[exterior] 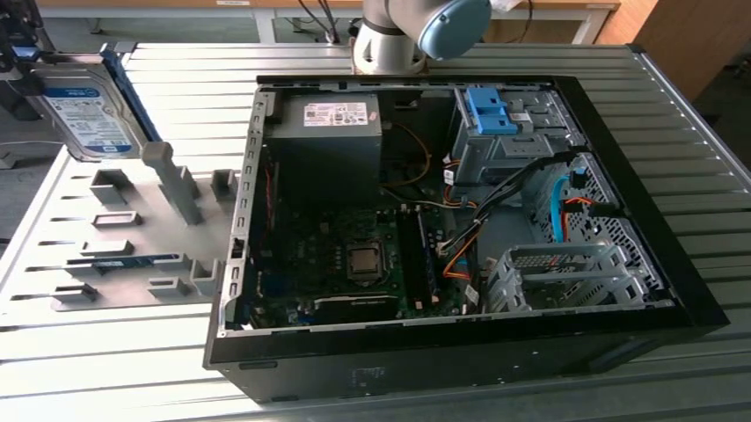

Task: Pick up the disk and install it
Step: 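Pick up the disk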

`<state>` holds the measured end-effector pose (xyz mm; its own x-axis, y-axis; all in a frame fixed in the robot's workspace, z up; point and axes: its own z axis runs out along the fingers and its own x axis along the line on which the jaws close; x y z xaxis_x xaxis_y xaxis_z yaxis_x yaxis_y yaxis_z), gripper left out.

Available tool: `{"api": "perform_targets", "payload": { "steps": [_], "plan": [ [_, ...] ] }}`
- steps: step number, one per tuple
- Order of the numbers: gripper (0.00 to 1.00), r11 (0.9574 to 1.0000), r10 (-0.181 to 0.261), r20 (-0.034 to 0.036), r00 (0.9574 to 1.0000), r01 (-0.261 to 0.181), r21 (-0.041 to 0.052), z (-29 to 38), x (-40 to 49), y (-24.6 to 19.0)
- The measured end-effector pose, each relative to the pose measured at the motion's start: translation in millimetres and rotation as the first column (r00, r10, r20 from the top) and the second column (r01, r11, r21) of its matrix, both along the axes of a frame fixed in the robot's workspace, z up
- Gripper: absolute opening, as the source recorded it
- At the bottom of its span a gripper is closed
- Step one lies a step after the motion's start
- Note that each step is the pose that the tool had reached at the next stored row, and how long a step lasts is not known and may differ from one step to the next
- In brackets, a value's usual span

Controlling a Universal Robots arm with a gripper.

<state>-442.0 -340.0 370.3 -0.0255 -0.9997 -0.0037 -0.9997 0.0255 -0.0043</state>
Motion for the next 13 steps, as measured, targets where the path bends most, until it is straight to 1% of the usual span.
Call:
{"api": "perform_targets", "payload": {
  "steps": [8,13],
  "plan": [
    [0.37,1.0000,0.000,-0.0001,1.0000,0.000,0.0000,9.8,0.0,0.0],
    [0.37,1.0000,0.000,0.0000,1.0000,0.000,0.0000,14.6,0.0,0.0]
  ]
}}
